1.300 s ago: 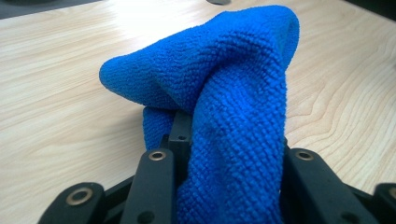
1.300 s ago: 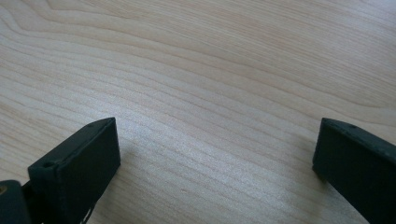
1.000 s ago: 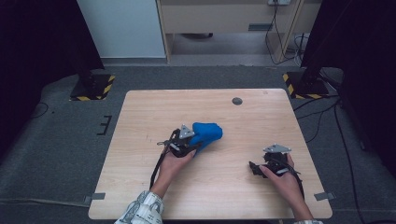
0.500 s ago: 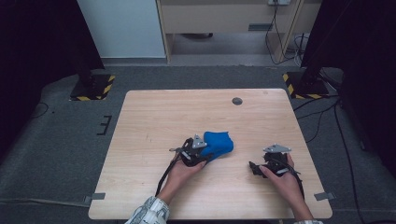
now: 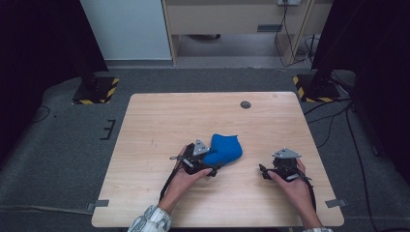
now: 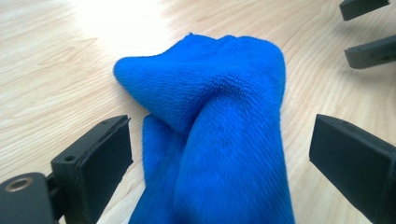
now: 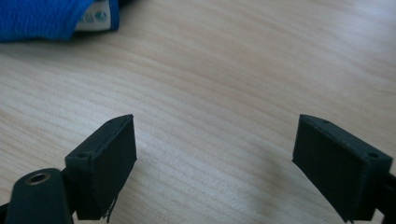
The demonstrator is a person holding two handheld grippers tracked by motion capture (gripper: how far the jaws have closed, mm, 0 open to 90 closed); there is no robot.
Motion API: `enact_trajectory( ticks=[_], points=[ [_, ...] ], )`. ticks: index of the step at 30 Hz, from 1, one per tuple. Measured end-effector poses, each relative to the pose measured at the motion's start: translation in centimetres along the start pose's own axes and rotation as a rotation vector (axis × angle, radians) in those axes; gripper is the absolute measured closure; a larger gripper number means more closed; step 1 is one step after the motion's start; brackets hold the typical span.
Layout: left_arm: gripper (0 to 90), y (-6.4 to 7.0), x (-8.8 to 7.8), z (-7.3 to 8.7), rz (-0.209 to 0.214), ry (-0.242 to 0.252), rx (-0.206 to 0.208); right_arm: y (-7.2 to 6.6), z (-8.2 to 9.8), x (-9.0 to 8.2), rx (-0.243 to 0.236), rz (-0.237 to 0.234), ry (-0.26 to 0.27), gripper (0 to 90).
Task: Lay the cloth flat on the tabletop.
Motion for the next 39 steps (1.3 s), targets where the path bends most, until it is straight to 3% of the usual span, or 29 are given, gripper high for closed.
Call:
enact_trajectory(
  ticks=[3,5,11,13,18,23,29,31,34,37,39],
  points=[
    [5.9,-0.6,-1.1,0.5,-0.017,-0.018,0.015,0.0,-0.4,-0.5,0.009,-0.017,0.027,22.0],
    [8.3,-1.1,-2.1,0.7,-0.037,-0.017,0.011,-0.2,-0.5,-0.7,0.012,-0.05,0.035,31.0],
    [17.4,-2.2,-4.8,1.5,-0.067,-0.018,0.023,-1.5,-1.2,-1.2,-0.04,-0.11,0.053,54.0],
    [19.8,-2.4,-5.3,1.9,-0.085,-0.033,0.033,-2.2,-1.6,-1.3,-0.052,-0.121,0.048,56.0],
    [31.8,-2.6,-5.3,2.1,-0.095,-0.038,0.03,-4.3,-2.5,-1.5,-0.091,-0.18,0.06,70.0],
    [40.2,-2.0,-4.8,2.5,-0.081,-0.058,0.044,-6.0,-3.4,-1.3,-0.112,-0.23,0.064,76.8],
    [45.7,-1.7,-3.9,3.0,-0.07,-0.086,0.065,-7.8,-6.0,-0.7,-0.124,-0.264,0.073,76.5],
    [46.0,-1.7,-3.9,3.1,-0.071,-0.091,0.059,-8.5,-7.3,-0.5,-0.134,-0.275,0.08,71.7],
    [43.9,-1.7,-4.1,3.0,-0.075,-0.084,0.039,-9.5,-9.1,0.2,-0.104,-0.282,0.073,55.4],
    [42.5,-1.8,-4.1,3.0,-0.082,-0.086,0.042,-10.2,-10.0,1.0,-0.1,-0.292,0.069,51.2],
    [42.2,-1.9,-3.7,3.4,-0.089,-0.103,0.037,-11.4,-11.1,2.1,-0.111,-0.313,0.06,51.0]
  ],
)
Point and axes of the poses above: each handheld gripper's, and its own axes: x roughly forward along the jaws, z roughly out of its underside, y roughly to its right, the point moved 5 cm from there along x, roughly forward along the jaws, and after that the axes turned 4 degrees about y, right-handed, at the moved point
